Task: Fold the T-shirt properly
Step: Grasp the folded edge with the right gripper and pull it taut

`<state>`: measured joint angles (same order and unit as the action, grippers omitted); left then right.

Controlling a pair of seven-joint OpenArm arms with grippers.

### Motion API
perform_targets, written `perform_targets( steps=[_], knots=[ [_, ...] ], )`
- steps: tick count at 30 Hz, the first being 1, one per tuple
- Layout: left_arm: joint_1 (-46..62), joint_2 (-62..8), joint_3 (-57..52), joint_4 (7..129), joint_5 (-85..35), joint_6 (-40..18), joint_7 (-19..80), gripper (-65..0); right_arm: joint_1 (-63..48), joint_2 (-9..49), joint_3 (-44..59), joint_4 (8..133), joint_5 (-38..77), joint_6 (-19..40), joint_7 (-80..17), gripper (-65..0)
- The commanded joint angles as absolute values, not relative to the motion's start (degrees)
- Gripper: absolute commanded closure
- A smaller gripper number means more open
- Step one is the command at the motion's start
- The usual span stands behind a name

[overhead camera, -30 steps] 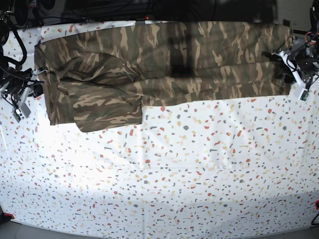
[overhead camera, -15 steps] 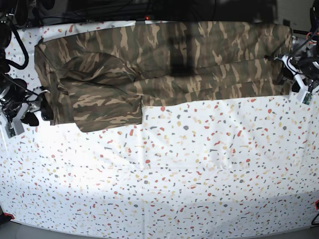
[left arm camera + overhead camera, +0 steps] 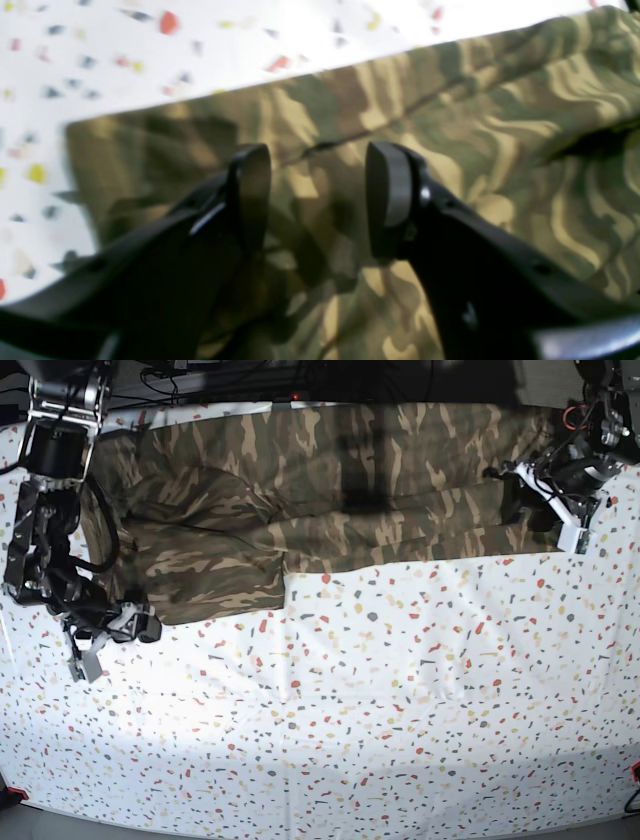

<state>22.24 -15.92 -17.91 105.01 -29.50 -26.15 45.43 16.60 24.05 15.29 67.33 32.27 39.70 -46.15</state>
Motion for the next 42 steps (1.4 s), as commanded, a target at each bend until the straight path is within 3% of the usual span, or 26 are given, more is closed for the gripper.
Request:
perform_targets(
  steps=[1, 10, 18, 24, 26, 29, 42],
  knots=[
    [22.1, -16.5, -18.3, 105.9, -30.0, -26.4, 44.5, -30.1, 20.2, 24.8, 15.0, 65.6, 33.1, 40.0, -45.8, -31.9],
    [22.0, -16.5, -18.3, 105.9, -30.0, -26.4, 44.5, -30.0, 31.4, 24.3, 4.2, 46.0, 33.0, 40.0, -48.3, -31.9],
    [22.0, -16.5, -18.3, 105.9, -30.0, -26.4, 44.5, -30.1, 31.6, 24.6, 0.3, 44.8, 39.9, 40.0, -59.7, -31.8],
    [22.0, -16.5, -18.3, 105.9, -30.0, -26.4, 44.5, -30.0, 32.6, 25.9, 0.4, 44.9, 48.7, 40.0, -70.5, -25.8],
    [22.1, -16.5, -18.3, 105.9, -30.0, -26.4, 44.5, -30.1, 33.4, 26.4, 0.4, 44.9, 48.7, 40.0, -70.4, -17.6],
    [22.0, -16.5, -18.3, 105.9, -30.0, -26.4, 44.5, -30.1, 34.7, 27.0, 0.4, 44.9, 48.6, 40.0, -70.5, 0.0],
    [22.0, -16.5, -18.3, 105.9, -30.0, -26.4, 44.5, -30.0, 36.8, 27.5, 0.4, 45.0, 50.0, 40.0, -72.6, 0.0]
  ],
)
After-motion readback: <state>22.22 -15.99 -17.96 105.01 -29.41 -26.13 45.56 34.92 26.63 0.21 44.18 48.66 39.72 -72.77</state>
